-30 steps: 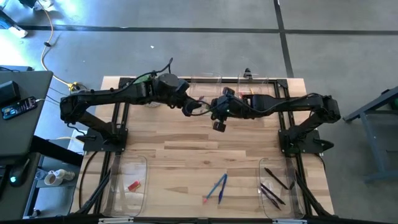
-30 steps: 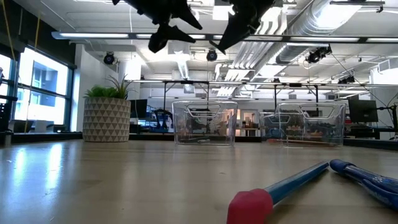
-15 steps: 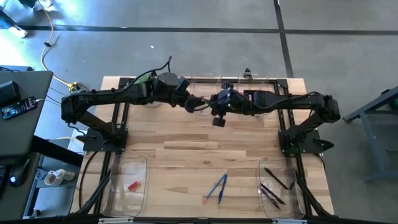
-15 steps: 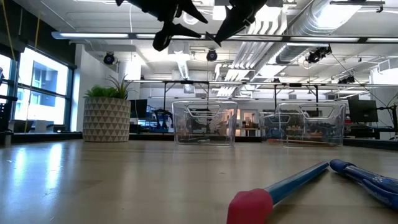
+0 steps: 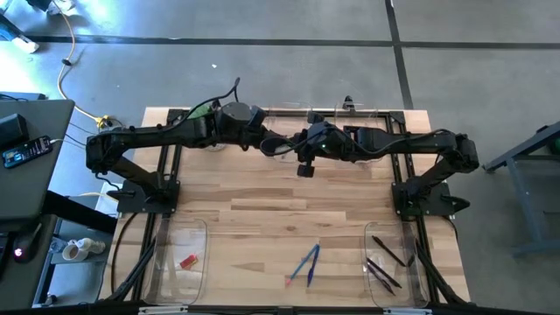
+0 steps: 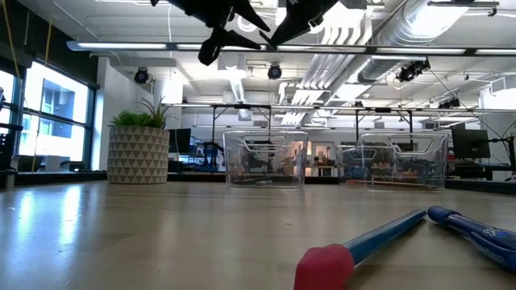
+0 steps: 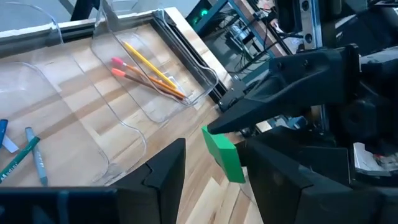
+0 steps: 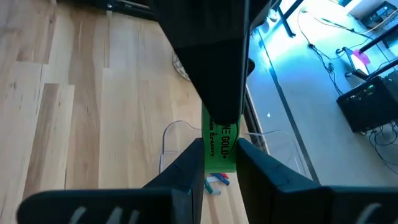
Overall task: Sort crayons/erasers/pens/pencils in bins
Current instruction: Put the dark green eraser into the bottom left transparent bin
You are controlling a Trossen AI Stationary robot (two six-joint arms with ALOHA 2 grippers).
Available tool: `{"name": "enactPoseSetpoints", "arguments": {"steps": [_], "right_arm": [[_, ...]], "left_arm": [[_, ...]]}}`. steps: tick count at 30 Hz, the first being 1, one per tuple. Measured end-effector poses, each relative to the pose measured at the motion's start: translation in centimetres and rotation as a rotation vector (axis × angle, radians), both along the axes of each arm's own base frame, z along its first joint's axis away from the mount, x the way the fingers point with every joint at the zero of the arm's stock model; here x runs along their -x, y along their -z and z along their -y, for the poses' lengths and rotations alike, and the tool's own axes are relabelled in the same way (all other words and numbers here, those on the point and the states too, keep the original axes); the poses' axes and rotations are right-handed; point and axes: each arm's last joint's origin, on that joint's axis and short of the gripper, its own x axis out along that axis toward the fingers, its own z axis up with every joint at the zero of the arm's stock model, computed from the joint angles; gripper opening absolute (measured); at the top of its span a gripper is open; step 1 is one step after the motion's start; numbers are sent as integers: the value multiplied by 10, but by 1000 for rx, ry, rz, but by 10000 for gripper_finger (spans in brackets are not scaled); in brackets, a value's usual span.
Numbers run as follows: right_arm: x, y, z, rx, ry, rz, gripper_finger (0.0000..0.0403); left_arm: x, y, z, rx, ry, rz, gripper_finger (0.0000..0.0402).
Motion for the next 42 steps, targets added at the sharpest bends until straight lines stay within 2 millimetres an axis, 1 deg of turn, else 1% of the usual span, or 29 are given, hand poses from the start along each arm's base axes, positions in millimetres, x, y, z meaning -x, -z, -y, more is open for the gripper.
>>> {"name": "enactPoseSetpoints", "arguments": {"steps": [3, 6, 19, 23, 26, 28, 34, 37, 42], "right_arm": [[0, 0, 0, 1, -1, 2, 67], [-1, -1, 0, 9, -7, 4, 67], [0, -1, 0, 25, -6, -1, 67], [0, -1, 0, 27, -5, -2, 67], [0, -1, 0, 27, -5, -2, 70], [0, -1, 0, 22, -3, 0, 81], [0, 0, 0, -1, 9, 4, 135], [1, 1, -2, -2, 4, -15, 156], [4, 5, -3, -31, 23, -51, 169]], "left_arm": [[0, 0, 0, -3, -2, -1, 152], [0, 0, 0, -4, -5, -1, 139], [0, 0, 0, -61, 26, -16, 32], [0, 0, 0, -95, 42, -27, 8], [0, 0, 0, -109, 48, -32, 6], [0, 0, 0, -117, 48, -38, 8], [4, 7, 0, -153, 16, -136, 8], [7, 11, 1, -157, 10, -196, 8], [12, 8, 10, -148, 34, -258, 8]]}}
